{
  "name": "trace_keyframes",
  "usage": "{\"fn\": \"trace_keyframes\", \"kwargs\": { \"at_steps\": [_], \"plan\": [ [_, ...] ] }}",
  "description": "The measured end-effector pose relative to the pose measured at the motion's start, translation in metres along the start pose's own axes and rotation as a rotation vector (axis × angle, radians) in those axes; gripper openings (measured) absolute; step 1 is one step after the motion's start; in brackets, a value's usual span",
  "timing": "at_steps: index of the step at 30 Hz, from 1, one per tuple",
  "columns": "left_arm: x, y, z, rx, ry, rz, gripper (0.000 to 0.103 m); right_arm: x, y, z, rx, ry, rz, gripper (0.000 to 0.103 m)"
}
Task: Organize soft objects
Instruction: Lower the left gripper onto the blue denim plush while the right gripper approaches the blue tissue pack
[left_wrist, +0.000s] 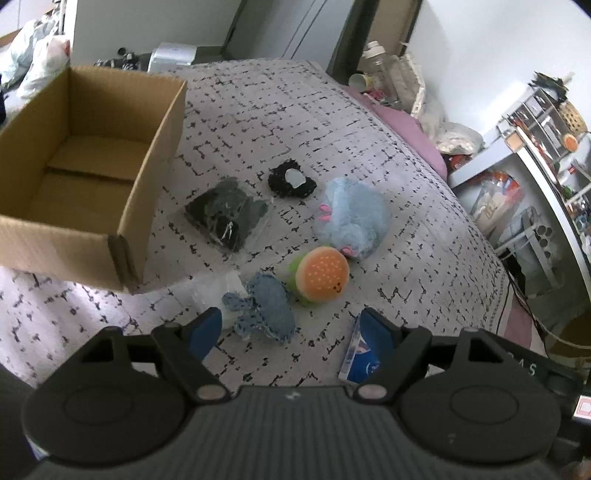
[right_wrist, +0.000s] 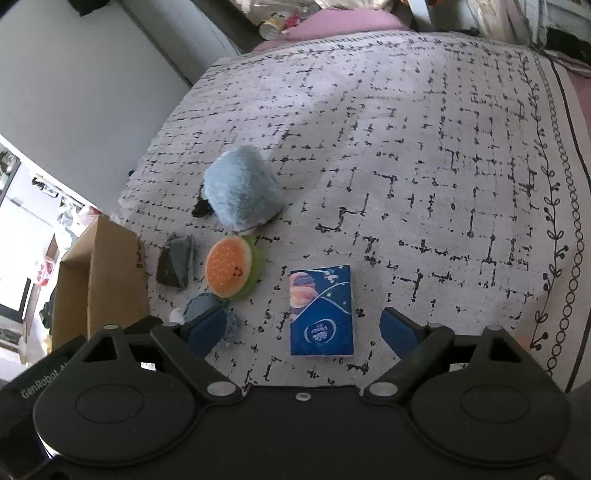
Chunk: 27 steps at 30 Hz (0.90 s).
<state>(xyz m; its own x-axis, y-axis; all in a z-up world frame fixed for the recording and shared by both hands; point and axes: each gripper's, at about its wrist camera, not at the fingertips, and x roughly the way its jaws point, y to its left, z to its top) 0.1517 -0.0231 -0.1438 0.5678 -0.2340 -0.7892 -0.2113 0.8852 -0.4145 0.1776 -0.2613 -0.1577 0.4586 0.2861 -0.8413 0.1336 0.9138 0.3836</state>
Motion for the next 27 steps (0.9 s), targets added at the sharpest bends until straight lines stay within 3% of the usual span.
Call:
{"fn": "trace_keyframes", "kwargs": {
  "at_steps": [10,17,25,27],
  "plan": [
    [0.039,-0.003,-0.006,-0.101,0.063,-0.010,0.081,0.027,-0.022,0.013,0.151,0.065,-0.005,0.089],
    [0.059,0.001,-0.007,-0.164,0.094,0.039,0.081,0.042,-0.026,0.016,0.169,0.108,0.011,0.088],
    [0.062,0.014,-0.013,-0.243,0.055,0.077,0.081,0.054,-0.026,0.017,0.182,0.146,0.002,0.088],
    [0.064,0.014,-0.012,-0.260,0.036,0.086,0.075,0.057,-0.026,0.016,0.186,0.154,-0.006,0.088]
  ]
}}
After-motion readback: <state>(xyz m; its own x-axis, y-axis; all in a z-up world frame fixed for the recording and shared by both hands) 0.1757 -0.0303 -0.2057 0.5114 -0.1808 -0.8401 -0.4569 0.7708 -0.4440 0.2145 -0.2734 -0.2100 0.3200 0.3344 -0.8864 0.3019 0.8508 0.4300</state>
